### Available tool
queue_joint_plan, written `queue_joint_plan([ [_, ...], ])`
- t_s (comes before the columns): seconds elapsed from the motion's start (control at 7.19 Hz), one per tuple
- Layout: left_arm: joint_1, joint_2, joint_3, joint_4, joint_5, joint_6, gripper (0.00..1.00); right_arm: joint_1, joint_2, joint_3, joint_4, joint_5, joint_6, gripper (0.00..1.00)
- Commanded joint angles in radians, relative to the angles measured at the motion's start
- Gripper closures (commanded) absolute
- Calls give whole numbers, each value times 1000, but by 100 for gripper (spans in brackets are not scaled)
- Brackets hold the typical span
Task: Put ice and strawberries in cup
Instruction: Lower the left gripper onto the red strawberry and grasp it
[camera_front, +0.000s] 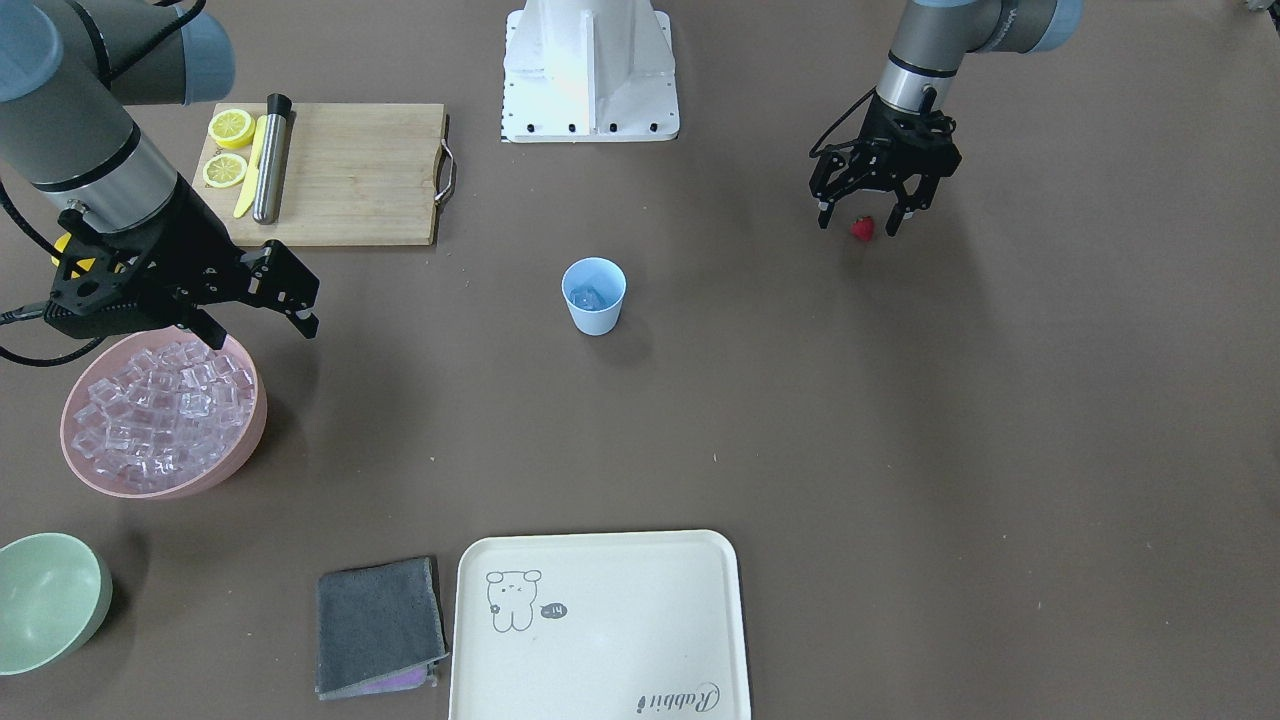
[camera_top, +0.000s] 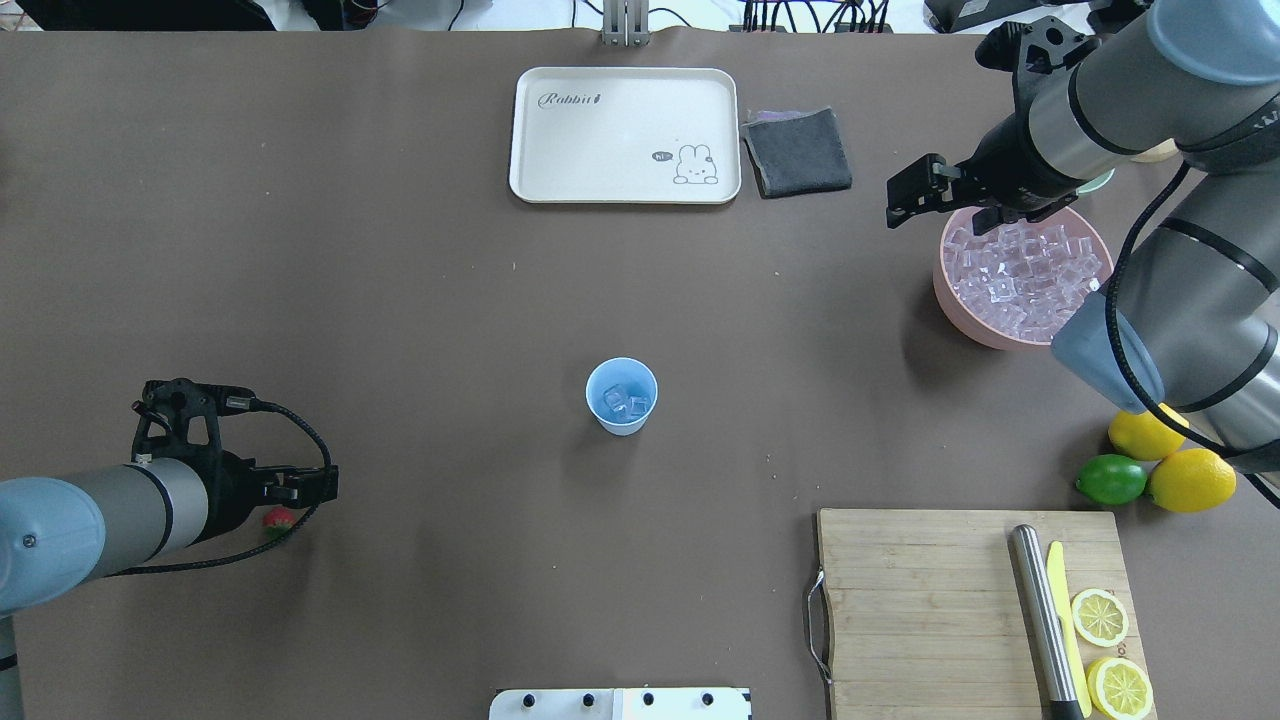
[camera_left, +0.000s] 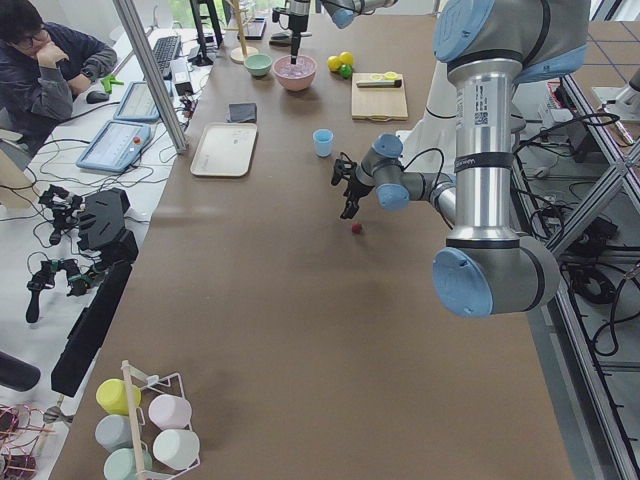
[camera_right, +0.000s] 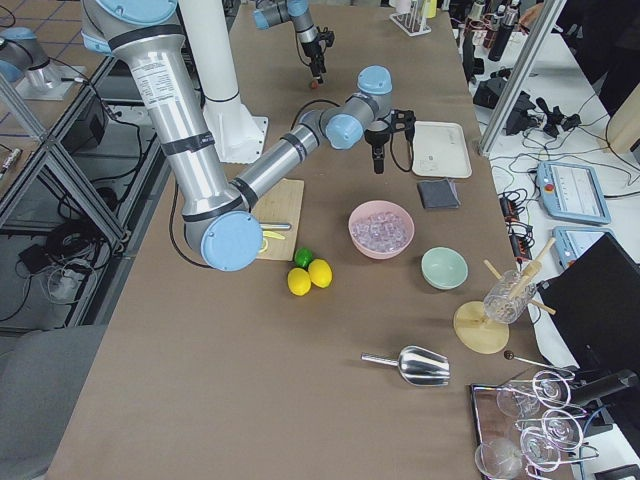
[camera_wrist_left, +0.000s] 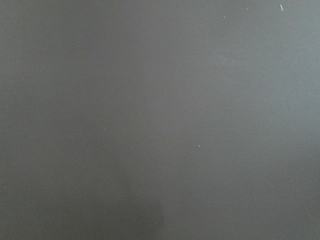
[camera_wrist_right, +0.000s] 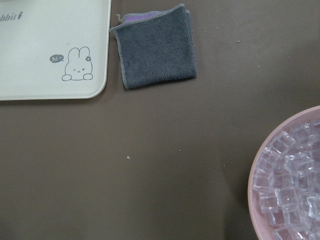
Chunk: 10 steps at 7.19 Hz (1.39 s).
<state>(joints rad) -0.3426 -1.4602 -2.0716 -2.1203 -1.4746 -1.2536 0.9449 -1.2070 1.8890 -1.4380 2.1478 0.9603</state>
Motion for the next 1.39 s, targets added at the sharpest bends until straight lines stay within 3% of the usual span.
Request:
queue_joint_plan([
  [0.0,5,33,10,-3,2,3,3,0,-5,2,1,1,3,1],
  [0.83,66,34,50,-6,8,2,3,0,-5,-1,1,-2,-5,1],
  [0.97,70,34,48,-7,8,2,13,0,-5,-2,1,-2,-5,1],
  [1.11,70,35,48,-23,8,0,50,0,-5,1,1,0,-5,1],
  [1.25,76,41,48,-33,8,0,71,0,-5,4,1,0,-5,1],
])
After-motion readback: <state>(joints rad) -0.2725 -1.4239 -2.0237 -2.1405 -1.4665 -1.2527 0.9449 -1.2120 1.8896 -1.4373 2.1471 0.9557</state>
